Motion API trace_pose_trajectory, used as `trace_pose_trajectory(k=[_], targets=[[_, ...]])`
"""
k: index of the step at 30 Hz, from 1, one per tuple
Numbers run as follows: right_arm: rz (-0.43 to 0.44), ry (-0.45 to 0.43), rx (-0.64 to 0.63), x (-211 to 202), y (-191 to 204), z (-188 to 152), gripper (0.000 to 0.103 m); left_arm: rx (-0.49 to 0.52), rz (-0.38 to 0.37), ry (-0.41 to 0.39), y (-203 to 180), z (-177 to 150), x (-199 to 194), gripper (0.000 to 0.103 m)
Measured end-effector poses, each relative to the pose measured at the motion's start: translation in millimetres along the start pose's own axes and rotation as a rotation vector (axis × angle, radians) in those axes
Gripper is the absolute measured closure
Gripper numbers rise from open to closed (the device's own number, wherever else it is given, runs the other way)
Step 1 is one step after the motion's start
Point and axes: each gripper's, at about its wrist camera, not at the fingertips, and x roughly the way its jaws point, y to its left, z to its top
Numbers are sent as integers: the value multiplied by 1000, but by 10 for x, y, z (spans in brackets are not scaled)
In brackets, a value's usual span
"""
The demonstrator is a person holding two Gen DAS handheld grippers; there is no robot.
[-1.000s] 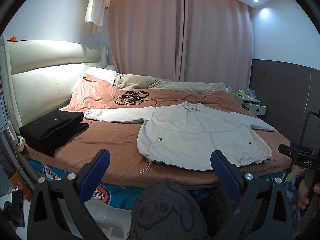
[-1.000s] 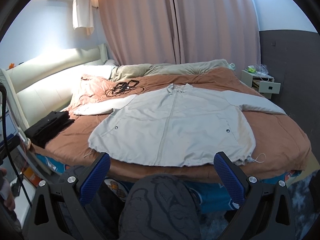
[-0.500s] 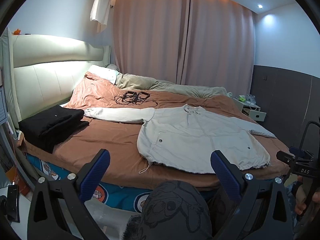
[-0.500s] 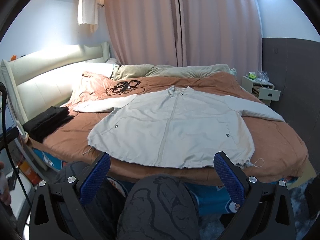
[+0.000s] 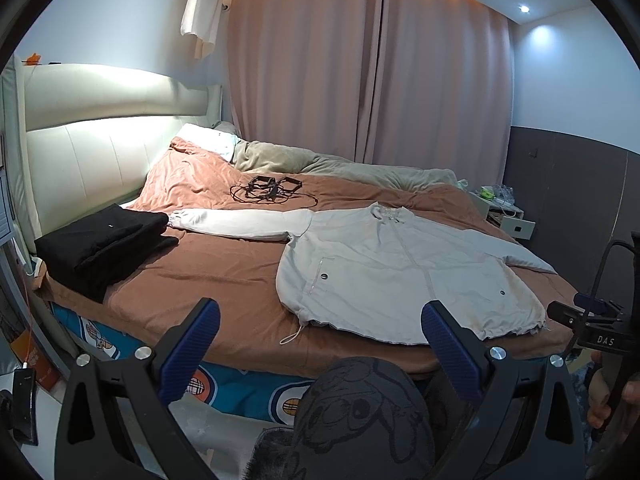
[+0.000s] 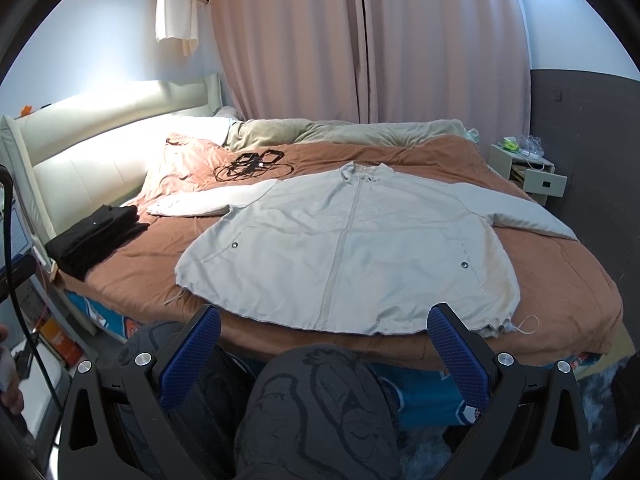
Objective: Fold large clothes
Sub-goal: 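Move both tools toward the grey jacket's sleeve and body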
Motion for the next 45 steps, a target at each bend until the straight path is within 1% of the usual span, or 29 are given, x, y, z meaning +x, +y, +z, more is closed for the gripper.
trace_pose_trajectory(k=[3, 8, 16, 20, 26, 29, 32, 37, 41, 45], targets=[[2, 13, 4, 78, -15, 30, 0, -10, -2, 9, 20, 9, 84, 0], [2, 2, 19, 180, -79, 101, 0, -20, 4, 26, 44, 20, 253, 0], [27, -13, 66, 469, -169, 339, 0, -22, 32, 54, 56, 134, 636, 0], [25, 9, 60, 750, -129, 531, 0, -26, 39, 72, 79, 262, 878, 0], [53, -4, 49, 1057, -2, 865, 0, -23, 49, 94, 182, 440, 1229, 0], [64, -8, 47, 1262, 63, 1045, 0, -33, 58, 106, 303, 530, 1418, 0], [32, 8, 54, 1543, 122, 1220, 0, -47, 80, 119, 448, 620, 1635, 0], [94, 35, 112, 2032, 145, 1441, 0, -84, 107, 140, 706, 748, 2000, 0], [142, 56, 124, 2388, 201, 1567, 1, -115, 128, 157, 906, 855, 2308, 1], [186, 75, 150, 2706, 289, 1644, 1, -124, 154, 181, 1088, 951, 2607, 7]])
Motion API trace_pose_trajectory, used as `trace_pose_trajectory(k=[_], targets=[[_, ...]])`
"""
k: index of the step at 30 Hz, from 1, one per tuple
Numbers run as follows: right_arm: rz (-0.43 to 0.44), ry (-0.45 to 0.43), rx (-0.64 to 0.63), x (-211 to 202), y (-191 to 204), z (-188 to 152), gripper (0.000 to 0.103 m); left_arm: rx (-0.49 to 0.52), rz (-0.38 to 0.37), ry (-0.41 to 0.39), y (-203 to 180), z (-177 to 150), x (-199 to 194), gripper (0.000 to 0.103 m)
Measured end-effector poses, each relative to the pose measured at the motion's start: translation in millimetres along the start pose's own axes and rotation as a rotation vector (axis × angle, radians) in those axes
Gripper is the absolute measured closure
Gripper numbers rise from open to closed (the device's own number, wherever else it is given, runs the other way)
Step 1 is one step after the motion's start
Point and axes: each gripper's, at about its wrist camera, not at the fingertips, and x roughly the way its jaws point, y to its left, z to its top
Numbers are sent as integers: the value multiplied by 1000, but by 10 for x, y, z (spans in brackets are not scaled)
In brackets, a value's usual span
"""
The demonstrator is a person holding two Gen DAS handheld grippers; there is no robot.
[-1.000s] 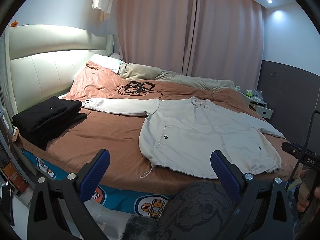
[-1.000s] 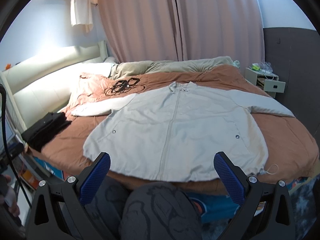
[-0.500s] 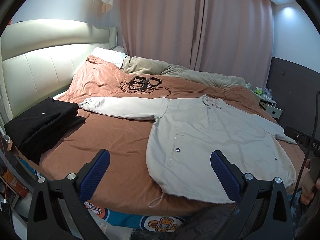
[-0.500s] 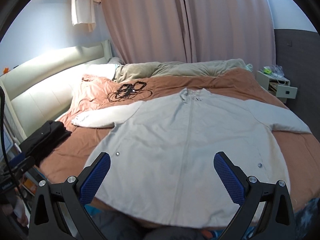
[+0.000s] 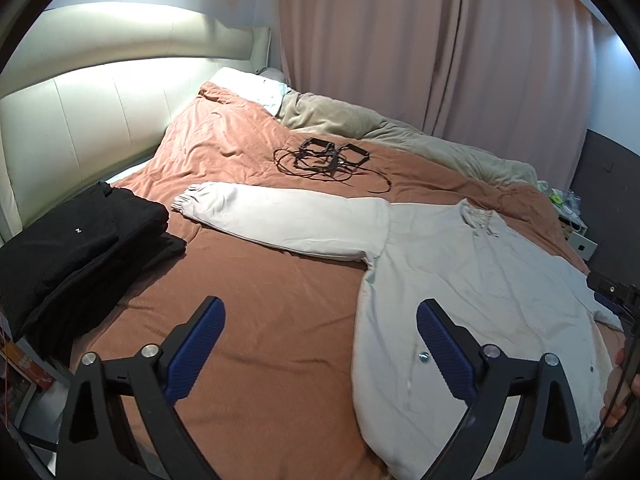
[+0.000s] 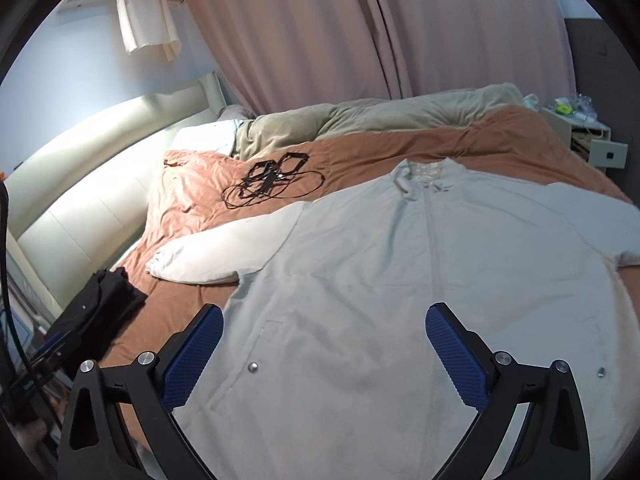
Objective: Fold large clothes
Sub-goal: 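Move both tools toward the grey jacket's sleeve and body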
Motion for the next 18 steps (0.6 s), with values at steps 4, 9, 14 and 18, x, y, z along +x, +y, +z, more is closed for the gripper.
trace_pose_trajectory(k=[4, 9, 14, 18], targets=[[37, 30, 20, 400, 88, 65, 10, -12, 12, 17, 133, 183, 271, 9], [84, 70, 43, 878, 247, 106, 21, -21, 35, 38, 310, 391, 616, 18], [110, 114, 37, 1342, 381, 168, 32, -34, 30, 68, 504, 560, 1008, 22], [134, 143, 48, 1697, 443, 215, 35, -52, 46, 102, 669, 661, 1326, 26]])
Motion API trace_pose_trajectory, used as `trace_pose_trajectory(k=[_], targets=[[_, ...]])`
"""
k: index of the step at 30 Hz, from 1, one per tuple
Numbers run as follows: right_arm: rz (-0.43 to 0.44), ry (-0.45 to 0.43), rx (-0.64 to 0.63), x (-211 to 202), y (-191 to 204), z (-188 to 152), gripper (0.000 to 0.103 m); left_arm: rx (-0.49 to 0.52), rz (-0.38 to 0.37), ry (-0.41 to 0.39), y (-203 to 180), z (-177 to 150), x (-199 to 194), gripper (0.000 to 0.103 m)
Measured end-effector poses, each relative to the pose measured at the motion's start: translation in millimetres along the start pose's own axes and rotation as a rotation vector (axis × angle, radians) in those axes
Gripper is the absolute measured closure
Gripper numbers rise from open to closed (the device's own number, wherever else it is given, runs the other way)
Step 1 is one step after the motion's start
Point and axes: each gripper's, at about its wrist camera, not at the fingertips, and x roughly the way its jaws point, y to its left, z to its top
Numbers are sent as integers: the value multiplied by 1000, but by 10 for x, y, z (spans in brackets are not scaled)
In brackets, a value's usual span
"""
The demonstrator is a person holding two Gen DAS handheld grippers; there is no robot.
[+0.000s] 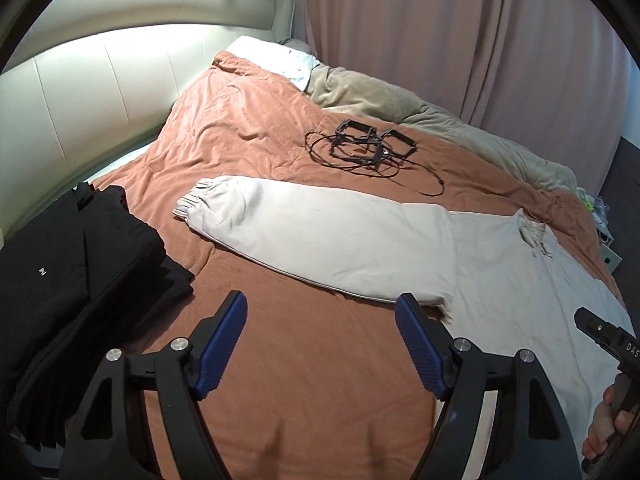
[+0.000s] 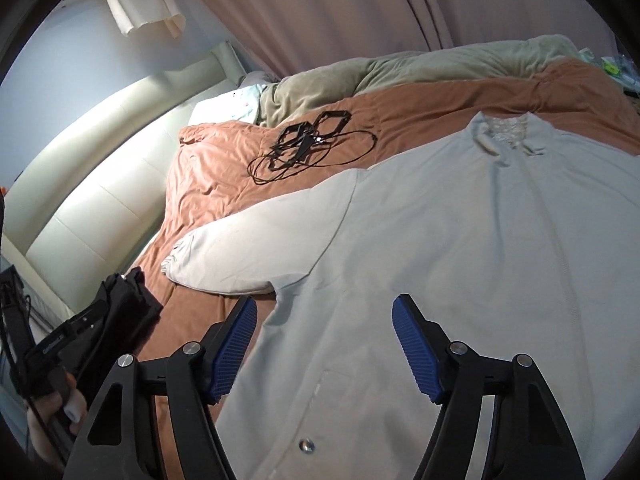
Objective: Fold large clothes
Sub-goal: 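Move both tools toward the grey jacket's sleeve and body, then grasp the jacket sleeve with the left gripper and lift it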
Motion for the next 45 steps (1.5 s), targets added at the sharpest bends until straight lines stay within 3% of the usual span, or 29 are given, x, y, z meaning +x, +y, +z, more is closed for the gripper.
trace_pose_trajectory(k=[3, 8, 10, 13, 20, 27, 31, 32, 34, 37, 45], targets=[[3, 37, -2, 240, 0, 36, 41, -19, 7, 21, 93, 102, 249, 26], [21, 100, 17, 588, -31, 94, 63, -76, -7, 61, 207, 214, 702, 45], [38, 111, 15, 684, -35, 118, 69, -125, -10, 70, 253, 216, 873, 48], [57, 125, 19, 819, -63, 137, 70, -184, -28, 97, 293, 202, 1108, 48], [54, 158, 89, 1020, -362, 69, 71, -185, -3, 162, 258, 163, 1597, 48], [52, 172, 136, 1053, -506, 11, 71, -301, -2, 233, 345, -2, 2052, 48], [75, 175, 134, 1102, -474, 4, 72, -261, 26, 195, 299, 97, 2147, 49], [84, 175, 137, 1117, -471, 11, 78, -257, 23, 180, 293, 124, 2158, 67], [118, 177, 158, 1162, -469, 28, 85, -255, 19, 186, 296, 166, 2179, 91], [206, 191, 221, 1282, -442, 93, 90, -259, -16, 125, 277, 264, 2021, 95], [336, 293, 284, 1716, -174, 80, 92, -96, -107, 13, -54, 753, 1393, 97]])
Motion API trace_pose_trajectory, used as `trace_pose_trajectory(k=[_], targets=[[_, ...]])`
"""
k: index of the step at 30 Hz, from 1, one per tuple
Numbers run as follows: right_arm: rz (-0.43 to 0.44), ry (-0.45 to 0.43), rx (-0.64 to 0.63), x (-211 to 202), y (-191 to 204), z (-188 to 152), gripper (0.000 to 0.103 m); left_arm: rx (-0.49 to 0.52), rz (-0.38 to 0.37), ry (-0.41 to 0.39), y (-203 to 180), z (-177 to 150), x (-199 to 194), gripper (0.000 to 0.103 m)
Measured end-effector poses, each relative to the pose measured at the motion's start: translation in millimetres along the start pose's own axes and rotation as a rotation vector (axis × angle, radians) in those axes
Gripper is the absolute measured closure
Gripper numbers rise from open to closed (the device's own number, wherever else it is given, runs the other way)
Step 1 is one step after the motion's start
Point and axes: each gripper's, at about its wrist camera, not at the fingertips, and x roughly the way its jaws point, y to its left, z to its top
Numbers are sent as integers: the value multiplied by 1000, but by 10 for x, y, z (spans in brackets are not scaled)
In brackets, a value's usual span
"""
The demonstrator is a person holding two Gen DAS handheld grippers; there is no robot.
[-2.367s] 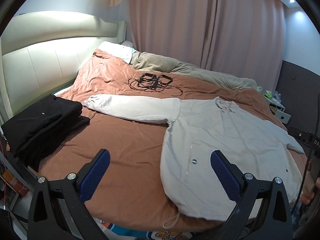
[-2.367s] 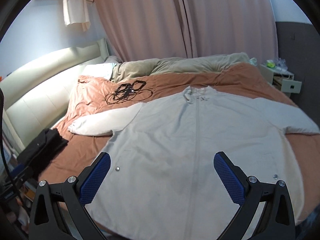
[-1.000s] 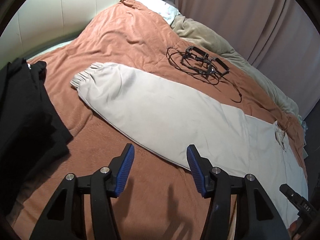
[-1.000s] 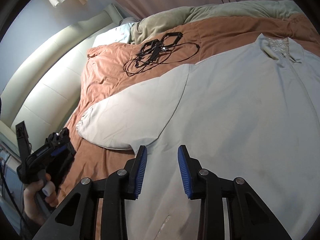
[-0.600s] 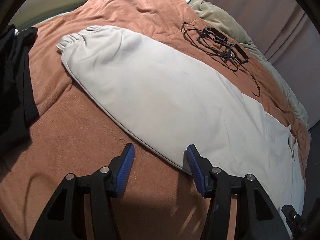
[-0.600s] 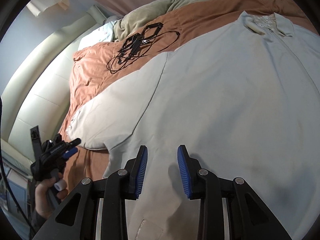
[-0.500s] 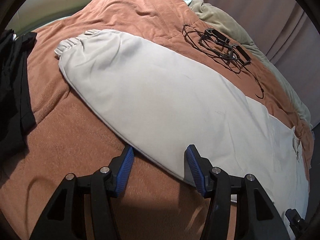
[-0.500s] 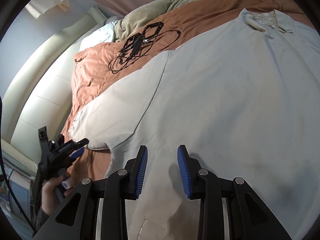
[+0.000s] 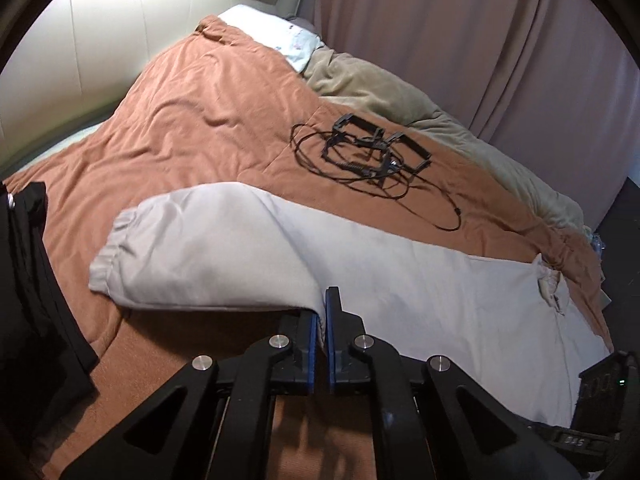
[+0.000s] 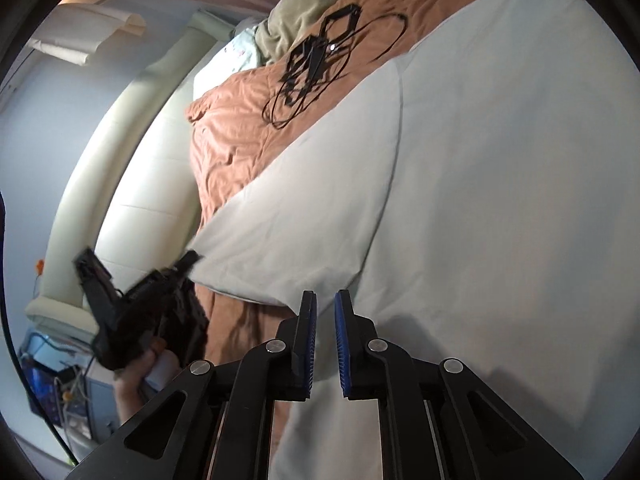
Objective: Fold large clothes
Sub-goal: 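Grasp the jacket sleeve with the left gripper and lift it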
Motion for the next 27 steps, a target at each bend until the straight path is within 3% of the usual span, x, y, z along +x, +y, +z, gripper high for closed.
trace_pose_trajectory(k=[7, 10, 13, 17, 22, 27], targets=[[-13, 114, 19, 534, -36, -113, 94, 68, -119, -23, -487, 112, -346, 98], [-20, 124, 23, 563, -40, -116, 94, 122, -157, -18, -757, 102, -492, 98], [-46, 104, 34, 353, -17, -79, 94, 176, -192, -29, -992, 103, -631, 98], [-34, 18, 54, -124, -17, -36, 60, 212, -239, -21, -1255, 64, -734, 98], [-113, -56, 65, -774, -125, -87, 59, 251, -295, 9, -1604, -67, -753, 98], [-115, -173, 171, -1483, -427, -268, 59, 301, -326, 51, -1913, -249, -711, 98]])
